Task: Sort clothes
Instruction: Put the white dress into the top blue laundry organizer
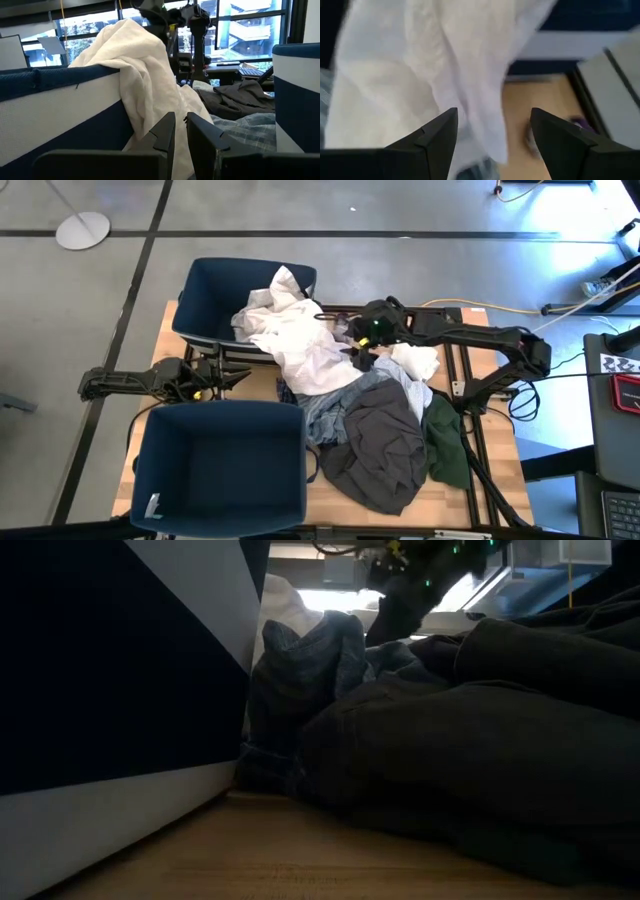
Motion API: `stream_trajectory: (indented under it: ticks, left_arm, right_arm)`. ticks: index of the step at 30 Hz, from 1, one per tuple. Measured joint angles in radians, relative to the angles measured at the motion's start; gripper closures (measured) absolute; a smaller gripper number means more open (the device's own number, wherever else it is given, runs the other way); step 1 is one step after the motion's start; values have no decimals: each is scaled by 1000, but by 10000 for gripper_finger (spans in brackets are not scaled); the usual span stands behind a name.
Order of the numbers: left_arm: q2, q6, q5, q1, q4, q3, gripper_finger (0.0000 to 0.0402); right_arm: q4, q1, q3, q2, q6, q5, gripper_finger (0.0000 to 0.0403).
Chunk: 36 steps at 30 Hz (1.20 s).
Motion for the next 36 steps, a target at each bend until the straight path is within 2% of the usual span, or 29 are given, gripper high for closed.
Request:
stream_trajectory:
  ticks: [5,7,22,26,30,36]
  left_arm:
    - [0,0,0,0,0,0,361]
    - [0,0,0,0,0,0,361]
    - [0,6,0,0,-2,0,361]
    - [0,6,0,0,-1,0,361]
    - [0,6,0,0,-1,0,361]
    - [0,6,0,0,-1,0,361]
  right_arm:
    - [221,-21,-89,25,8,-176,152]
    - [281,-19,-103,34,9,-201,152]
    - [521,65,-107,200,10,-182,152]
    - [563,85,-107,209,-17,-105,159]
    - [564,90,-106,208,-72,-32,202]
    - [571,95,-106,208,-81,-33,329]
